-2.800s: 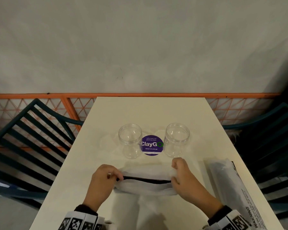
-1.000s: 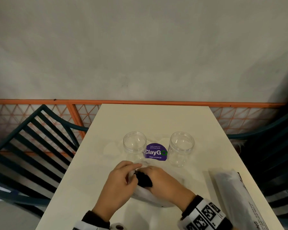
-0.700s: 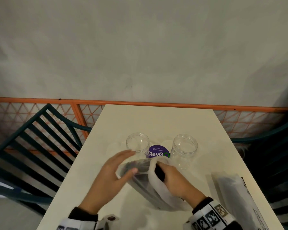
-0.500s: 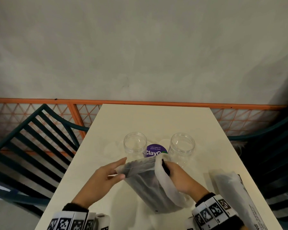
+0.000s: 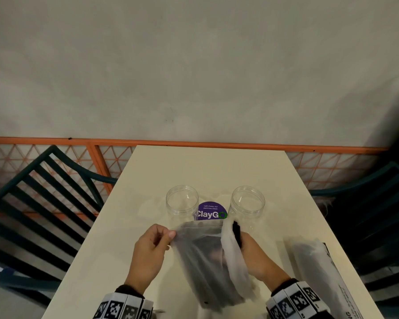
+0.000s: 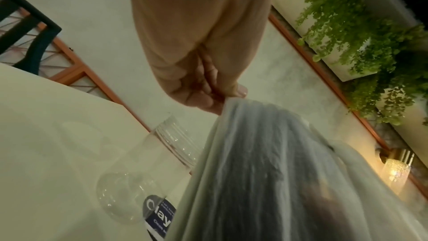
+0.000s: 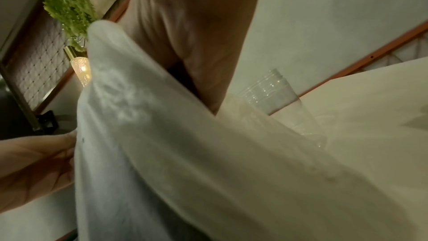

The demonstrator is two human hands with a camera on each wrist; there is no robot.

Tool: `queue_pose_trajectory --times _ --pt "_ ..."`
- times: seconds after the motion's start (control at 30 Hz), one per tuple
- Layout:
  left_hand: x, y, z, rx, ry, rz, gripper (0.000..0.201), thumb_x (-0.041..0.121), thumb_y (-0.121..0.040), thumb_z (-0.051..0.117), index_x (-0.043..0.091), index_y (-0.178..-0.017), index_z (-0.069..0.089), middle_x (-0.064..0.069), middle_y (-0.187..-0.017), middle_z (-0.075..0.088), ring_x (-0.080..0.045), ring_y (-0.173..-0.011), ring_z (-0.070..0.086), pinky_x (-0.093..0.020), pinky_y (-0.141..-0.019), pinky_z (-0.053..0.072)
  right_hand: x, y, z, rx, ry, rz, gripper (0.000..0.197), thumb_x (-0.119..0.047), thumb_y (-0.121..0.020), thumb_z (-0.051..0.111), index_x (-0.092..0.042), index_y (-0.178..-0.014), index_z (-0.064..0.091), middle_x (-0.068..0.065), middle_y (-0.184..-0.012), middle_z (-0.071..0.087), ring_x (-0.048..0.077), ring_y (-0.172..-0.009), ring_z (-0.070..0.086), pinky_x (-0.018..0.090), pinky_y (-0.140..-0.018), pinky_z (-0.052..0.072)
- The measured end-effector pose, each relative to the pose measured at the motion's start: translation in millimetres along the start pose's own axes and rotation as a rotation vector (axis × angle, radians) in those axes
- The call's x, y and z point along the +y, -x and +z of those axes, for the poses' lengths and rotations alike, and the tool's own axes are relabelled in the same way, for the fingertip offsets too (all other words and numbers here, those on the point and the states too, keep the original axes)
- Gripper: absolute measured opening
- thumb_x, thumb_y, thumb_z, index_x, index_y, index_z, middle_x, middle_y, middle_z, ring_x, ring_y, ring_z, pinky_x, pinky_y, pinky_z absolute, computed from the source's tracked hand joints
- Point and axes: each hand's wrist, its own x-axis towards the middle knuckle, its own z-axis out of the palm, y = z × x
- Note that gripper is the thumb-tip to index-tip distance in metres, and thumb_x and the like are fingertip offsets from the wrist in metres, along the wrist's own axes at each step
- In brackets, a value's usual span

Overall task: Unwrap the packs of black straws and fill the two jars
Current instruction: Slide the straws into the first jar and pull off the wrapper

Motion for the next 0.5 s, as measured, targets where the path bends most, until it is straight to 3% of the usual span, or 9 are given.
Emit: queue_pose_trajectory --times 0.07,0.13,0.2,0.27,0.3,0.37,0.43,0.5 --pt "-5.2 0.9 -1.0 0.030 0.045 -0.002 0.019 0.009 -0.089 0.053 0.006 -0.071 0.054 0.002 -0.058 0.057 -0.007 -0.059 0.051 -0.029 -0.069 0.049 11.8 -2.2 -3.8 0.100 -0.014 0.005 0.015 -0.005 -0.086 0.060 -0.018 -0.094 0.062 -0.007 -0.082 0.065 0.008 -0.083 0.062 0.016 -0.068 0.049" --pt "-6.9 2.4 -4.8 0.029 0.128 -0.028 0.016 0.006 -0.091 0.049 0.004 -0.075 0.052 -0.005 -0.067 0.055 -0.015 -0.067 0.052 -0.030 -0.071 0.050 17.1 -2.2 -8.1 0.179 -0.093 0.016 0.022 0.000 -0.080 0.066 -0.021 -0.088 0.065 -0.010 -0.077 0.068 0.001 -0.078 0.063 0.014 -0.066 0.049" --pt "-5.0 4.7 -10.1 -0.100 0.203 -0.046 0.003 0.007 -0.088 0.054 0.006 -0.088 0.057 -0.007 -0.082 0.061 -0.022 -0.077 0.057 -0.025 -0.071 0.053 23.3 -2.4 -10.8 0.160 -0.072 0.012 0.031 0.005 -0.078 0.066 -0.025 -0.077 0.062 -0.013 -0.063 0.065 -0.008 -0.063 0.060 0.010 -0.060 0.046" --pt "-6.6 6.2 -13.3 -0.258 0.197 -0.066 0.028 0.011 -0.078 0.069 0.015 -0.105 0.062 -0.001 -0.097 0.069 -0.020 -0.084 0.064 -0.024 -0.075 0.054 23.9 -2.2 -8.3 0.121 0.002 0.015 0.026 0.002 -0.079 0.066 -0.023 -0.080 0.060 -0.012 -0.065 0.063 -0.010 -0.060 0.059 0.009 -0.058 0.045" --pt "-7.2 6.2 -13.1 -0.286 0.179 -0.070 0.036 0.010 -0.071 0.075 0.018 -0.105 0.064 -0.001 -0.096 0.071 -0.017 -0.082 0.065 -0.023 -0.076 0.054 24.6 -3.7 -6.9 0.109 0.024 0.019 0.024 -0.001 -0.079 0.067 -0.024 -0.083 0.059 -0.011 -0.069 0.062 -0.010 -0.061 0.059 0.009 -0.060 0.046" --pt "-5.4 4.9 -11.0 -0.201 0.161 -0.055 0.023 0.002 -0.067 0.077 0.016 -0.084 0.072 -0.003 -0.076 0.072 -0.013 -0.067 0.061 -0.015 -0.068 0.050 26.0 -7.2 -2.5 0.112 0.043 -0.002 0.029 -0.001 -0.081 0.065 -0.028 -0.081 0.054 -0.011 -0.074 0.057 -0.009 -0.064 0.059 0.007 -0.062 0.046" --pt "-6.5 3.0 -6.6 -0.116 0.105 -0.042 0.020 0.000 -0.071 0.073 0.013 -0.058 0.065 -0.002 -0.056 0.059 -0.012 -0.057 0.049 -0.016 -0.057 0.044 24.5 -8.5 2.0 0.111 0.070 -0.018 0.033 0.000 -0.080 0.066 -0.030 -0.079 0.052 -0.013 -0.074 0.057 -0.005 -0.067 0.061 0.006 -0.062 0.045" --pt "-9.2 3.4 -1.1 -0.126 0.069 -0.036 0.025 0.003 -0.077 0.068 0.010 -0.057 0.054 -0.002 -0.056 0.050 -0.016 -0.059 0.043 -0.024 -0.059 0.039 24.3 -8.9 4.9 0.103 0.093 -0.031 0.032 -0.002 -0.079 0.068 -0.031 -0.078 0.053 -0.013 -0.073 0.057 0.001 -0.067 0.059 0.008 -0.062 0.046"
